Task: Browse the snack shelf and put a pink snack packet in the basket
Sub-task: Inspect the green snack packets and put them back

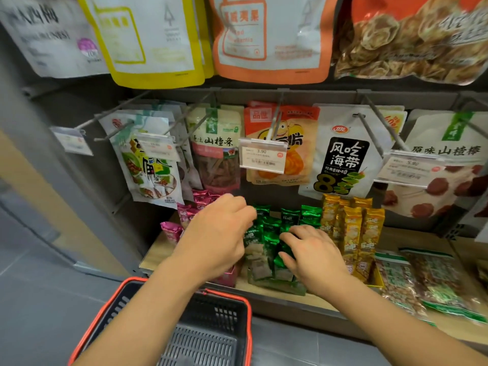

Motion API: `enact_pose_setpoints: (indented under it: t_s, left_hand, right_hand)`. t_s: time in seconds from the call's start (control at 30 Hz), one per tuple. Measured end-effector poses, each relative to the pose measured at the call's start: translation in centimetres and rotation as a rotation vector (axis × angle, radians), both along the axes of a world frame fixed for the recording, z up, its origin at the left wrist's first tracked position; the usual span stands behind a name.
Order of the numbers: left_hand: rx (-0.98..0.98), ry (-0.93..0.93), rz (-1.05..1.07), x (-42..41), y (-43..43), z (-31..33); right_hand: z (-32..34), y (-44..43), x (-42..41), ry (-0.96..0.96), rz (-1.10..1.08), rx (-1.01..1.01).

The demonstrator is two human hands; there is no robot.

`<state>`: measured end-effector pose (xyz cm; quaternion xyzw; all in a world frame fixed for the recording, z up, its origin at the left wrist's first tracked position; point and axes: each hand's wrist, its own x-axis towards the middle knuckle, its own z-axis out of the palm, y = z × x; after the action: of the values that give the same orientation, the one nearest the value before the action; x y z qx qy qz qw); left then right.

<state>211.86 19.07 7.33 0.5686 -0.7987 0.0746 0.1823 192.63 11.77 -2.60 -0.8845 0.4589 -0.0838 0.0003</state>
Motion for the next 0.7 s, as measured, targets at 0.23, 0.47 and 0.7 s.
enact_pose_setpoints:
  t_s: [0.23,0.47,0.7]
  left_hand:
    - [-0.117,0.607,-0.013,0.8,3.2,2.4]
    - [0.023,1.284,0.02,-0.8,3.6,2.7]
    - [0.044,1.562,-0.003,-1.5,3.4,2.9]
  right_hand:
    - [6.8,1.7,0.8,-0.049,-0.033,0.274]
    - [12.5,7.5,-2.4,-0.555,0.26,0.876]
    - [11.7,9.8,-1.9,-0.79,0.256,0.679]
